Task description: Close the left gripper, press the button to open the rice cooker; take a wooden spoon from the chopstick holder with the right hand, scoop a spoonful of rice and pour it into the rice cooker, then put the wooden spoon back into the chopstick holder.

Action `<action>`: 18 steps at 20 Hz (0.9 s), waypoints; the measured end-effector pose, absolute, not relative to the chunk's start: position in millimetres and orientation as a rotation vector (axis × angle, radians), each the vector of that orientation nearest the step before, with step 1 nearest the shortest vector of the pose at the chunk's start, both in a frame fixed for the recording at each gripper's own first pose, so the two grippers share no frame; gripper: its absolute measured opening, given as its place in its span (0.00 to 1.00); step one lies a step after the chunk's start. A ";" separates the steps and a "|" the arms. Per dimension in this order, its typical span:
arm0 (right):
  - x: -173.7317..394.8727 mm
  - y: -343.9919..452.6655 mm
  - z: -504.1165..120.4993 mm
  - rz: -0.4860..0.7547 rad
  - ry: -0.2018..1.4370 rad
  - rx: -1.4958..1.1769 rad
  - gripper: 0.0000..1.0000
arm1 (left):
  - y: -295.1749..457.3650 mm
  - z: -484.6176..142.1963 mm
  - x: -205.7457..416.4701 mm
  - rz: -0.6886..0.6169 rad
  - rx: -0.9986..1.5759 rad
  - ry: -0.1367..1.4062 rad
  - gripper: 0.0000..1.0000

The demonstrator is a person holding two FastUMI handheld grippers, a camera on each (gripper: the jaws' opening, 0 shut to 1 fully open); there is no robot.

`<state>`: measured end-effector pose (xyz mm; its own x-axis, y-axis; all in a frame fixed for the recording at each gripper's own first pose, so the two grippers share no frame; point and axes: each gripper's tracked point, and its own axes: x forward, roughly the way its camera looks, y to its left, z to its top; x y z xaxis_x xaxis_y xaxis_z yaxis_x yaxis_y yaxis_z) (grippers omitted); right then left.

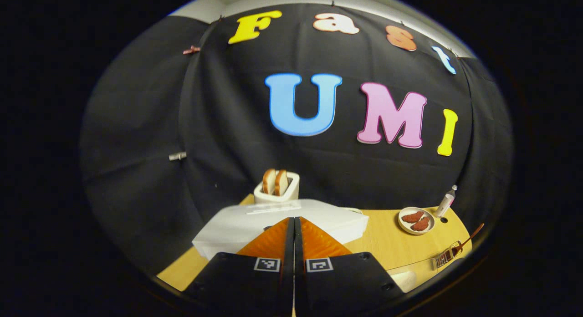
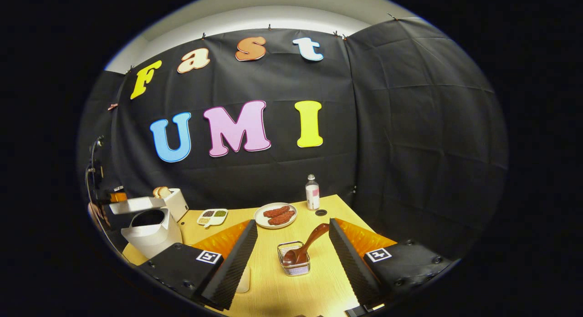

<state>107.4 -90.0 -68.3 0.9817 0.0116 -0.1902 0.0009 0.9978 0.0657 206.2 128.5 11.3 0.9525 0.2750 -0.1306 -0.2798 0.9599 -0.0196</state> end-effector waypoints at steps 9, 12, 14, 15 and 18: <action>139.1 -92.4 -98.1 0.025 0.254 0.102 0.98 | 33.7 24.7 136.8 0.157 -0.041 0.103 0.10; 158.9 -100.6 -119.6 0.021 0.311 0.117 0.98 | 17.5 24.2 123.0 0.148 0.015 0.095 0.29; 170.5 -108.7 -132.2 0.008 0.345 0.131 0.99 | -1.4 22.9 117.9 0.117 -0.005 0.095 0.67; 176.0 -113.3 -137.0 0.001 0.355 0.135 0.99 | -5.5 21.9 115.9 0.121 -0.015 0.097 0.73; 186.7 -121.8 -157.6 -0.002 0.400 0.142 0.98 | -15.3 15.0 111.8 0.143 -0.035 0.114 0.98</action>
<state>186.7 -121.8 -157.6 0.9212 0.0262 -0.3882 0.0296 0.9901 0.1371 111.8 -15.3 15.0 0.9833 0.1397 -0.1163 -0.1437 0.9893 -0.0269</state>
